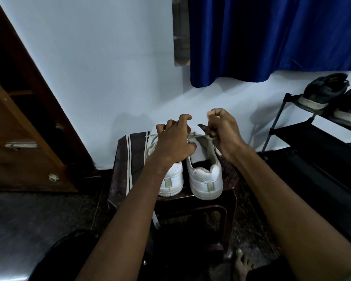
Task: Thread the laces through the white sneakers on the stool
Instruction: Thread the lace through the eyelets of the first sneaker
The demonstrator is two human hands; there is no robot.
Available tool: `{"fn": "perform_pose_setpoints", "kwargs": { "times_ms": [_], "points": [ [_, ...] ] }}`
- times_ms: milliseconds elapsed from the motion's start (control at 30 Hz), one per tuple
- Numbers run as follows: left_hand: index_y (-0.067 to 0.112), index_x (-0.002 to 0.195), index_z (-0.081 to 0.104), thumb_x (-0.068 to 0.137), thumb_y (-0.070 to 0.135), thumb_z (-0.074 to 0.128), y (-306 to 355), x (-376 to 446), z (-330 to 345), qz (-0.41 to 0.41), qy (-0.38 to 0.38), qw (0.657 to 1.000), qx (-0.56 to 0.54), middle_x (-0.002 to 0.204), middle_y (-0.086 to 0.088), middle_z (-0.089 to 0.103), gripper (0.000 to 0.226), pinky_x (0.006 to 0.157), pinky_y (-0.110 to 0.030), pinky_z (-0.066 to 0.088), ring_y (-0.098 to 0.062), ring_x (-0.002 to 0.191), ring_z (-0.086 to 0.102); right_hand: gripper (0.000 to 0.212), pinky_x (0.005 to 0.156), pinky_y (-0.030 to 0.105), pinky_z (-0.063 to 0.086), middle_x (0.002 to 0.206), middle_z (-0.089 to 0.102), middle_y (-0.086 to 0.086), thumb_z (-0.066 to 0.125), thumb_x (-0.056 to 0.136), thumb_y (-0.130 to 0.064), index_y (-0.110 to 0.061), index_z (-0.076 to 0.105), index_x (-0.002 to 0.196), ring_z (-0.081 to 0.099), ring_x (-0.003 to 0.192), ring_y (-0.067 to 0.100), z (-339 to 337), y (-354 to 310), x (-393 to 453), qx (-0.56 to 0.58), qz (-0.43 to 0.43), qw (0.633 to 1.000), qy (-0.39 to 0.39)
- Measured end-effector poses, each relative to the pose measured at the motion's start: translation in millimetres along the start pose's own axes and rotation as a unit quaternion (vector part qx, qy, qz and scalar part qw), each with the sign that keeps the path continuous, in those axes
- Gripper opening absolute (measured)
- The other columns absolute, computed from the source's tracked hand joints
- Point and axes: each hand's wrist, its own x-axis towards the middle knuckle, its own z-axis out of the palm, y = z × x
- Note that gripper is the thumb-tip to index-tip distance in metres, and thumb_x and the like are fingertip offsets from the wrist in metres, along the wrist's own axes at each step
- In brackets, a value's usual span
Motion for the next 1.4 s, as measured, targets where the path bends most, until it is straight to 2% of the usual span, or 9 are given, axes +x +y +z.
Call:
{"fn": "perform_pose_setpoints", "kwargs": {
  "times_ms": [133, 267, 467, 733, 900, 1067, 1233, 1333, 1400],
  "points": [
    [0.027, 0.149, 0.035, 0.08, 0.025, 0.071, 0, 1, 1, 0.001, 0.008, 1.0, 0.007, 0.121, 0.014, 0.063, 0.077, 0.095, -0.032, 0.014, -0.017, 0.129, 0.046, 0.015, 0.069, 0.029, 0.044, 0.072, 0.068, -0.006, 0.075, 0.082, -0.017, -0.025, 0.076, 0.094, 0.062, 0.069, 0.013, 1, 10, -4, -0.486, -0.153, 0.859, -0.057],
    [0.027, 0.148, 0.036, 0.081, 0.025, 0.071, -2, 1, 2, 0.002, 0.011, 1.0, 0.005, 0.122, 0.015, 0.064, 0.076, 0.097, -0.034, 0.017, -0.016, 0.129, 0.047, 0.023, 0.09, 0.041, 0.05, 0.094, 0.078, -0.001, 0.068, 0.081, -0.015, -0.027, 0.08, 0.096, 0.069, 0.094, 0.028, 6, 15, -7, -0.584, -0.175, 0.792, -0.034],
    [0.026, 0.148, 0.035, 0.077, 0.023, 0.071, 0, -1, -1, 0.001, 0.002, 1.0, 0.006, 0.121, 0.013, 0.063, 0.08, 0.097, -0.035, 0.018, -0.018, 0.129, 0.046, 0.03, 0.073, 0.03, 0.05, 0.098, 0.066, 0.004, 0.051, 0.099, -0.001, -0.022, 0.064, 0.083, 0.061, 0.082, 0.016, 3, 10, -2, -0.104, -0.022, 0.994, -0.016],
    [0.027, 0.149, 0.034, 0.078, 0.022, 0.07, 2, -2, -3, -0.001, -0.005, 1.0, 0.0, 0.123, 0.011, 0.063, 0.08, 0.102, -0.037, 0.019, -0.018, 0.13, 0.044, 0.035, 0.067, 0.03, 0.054, 0.076, 0.063, 0.013, 0.033, 0.095, 0.003, -0.008, 0.064, 0.107, 0.061, 0.071, 0.022, 7, -2, -9, -0.031, 0.027, 0.998, -0.048],
    [0.026, 0.149, 0.034, 0.078, 0.02, 0.07, 2, -2, -3, -0.003, -0.009, 1.0, -0.004, 0.121, 0.012, 0.062, 0.08, 0.101, -0.035, 0.018, -0.018, 0.129, 0.045, 0.028, 0.057, 0.031, 0.034, 0.058, 0.026, -0.002, 0.03, 0.087, -0.006, -0.011, 0.058, 0.084, 0.017, 0.054, 0.017, 10, -9, -8, 0.171, 0.073, 0.982, 0.029],
    [0.025, 0.15, 0.034, 0.078, 0.019, 0.07, 2, -2, -3, -0.003, -0.01, 1.0, -0.003, 0.12, 0.012, 0.062, 0.08, 0.102, -0.036, 0.019, -0.017, 0.129, 0.045, 0.027, 0.05, 0.025, 0.038, 0.06, 0.041, -0.004, 0.043, 0.093, -0.014, -0.003, 0.066, 0.086, 0.037, 0.047, 0.011, 6, -20, -15, -0.051, -0.045, 0.997, 0.043],
    [0.027, 0.149, 0.036, 0.078, 0.023, 0.071, 1, -1, -1, -0.003, 0.001, 1.0, 0.007, 0.123, 0.014, 0.064, 0.079, 0.099, -0.035, 0.019, -0.016, 0.13, 0.047, 0.032, 0.071, 0.029, 0.044, 0.084, 0.075, -0.01, 0.06, 0.07, -0.043, -0.034, 0.08, 0.094, 0.067, 0.081, 0.018, 5, -8, -16, -0.578, -0.139, 0.802, -0.056],
    [0.027, 0.149, 0.036, 0.076, 0.021, 0.072, 1, -1, -1, -0.006, -0.003, 1.0, 0.004, 0.123, 0.015, 0.063, 0.081, 0.097, -0.032, 0.016, -0.016, 0.129, 0.046, 0.031, 0.077, 0.032, 0.051, 0.106, 0.079, -0.004, 0.066, 0.08, -0.026, -0.034, 0.08, 0.106, 0.071, 0.098, 0.026, 1, 2, -10, -0.638, -0.149, 0.753, -0.058],
    [0.026, 0.149, 0.036, 0.077, 0.022, 0.072, 1, -1, -2, -0.005, -0.002, 1.0, 0.004, 0.123, 0.014, 0.063, 0.08, 0.097, -0.033, 0.016, -0.016, 0.129, 0.046, 0.026, 0.071, 0.027, 0.047, 0.094, 0.077, -0.01, 0.065, 0.085, -0.014, -0.031, 0.08, 0.097, 0.07, 0.089, 0.018, -3, 0, -8, -0.576, -0.155, 0.801, -0.048]
  ]
}}
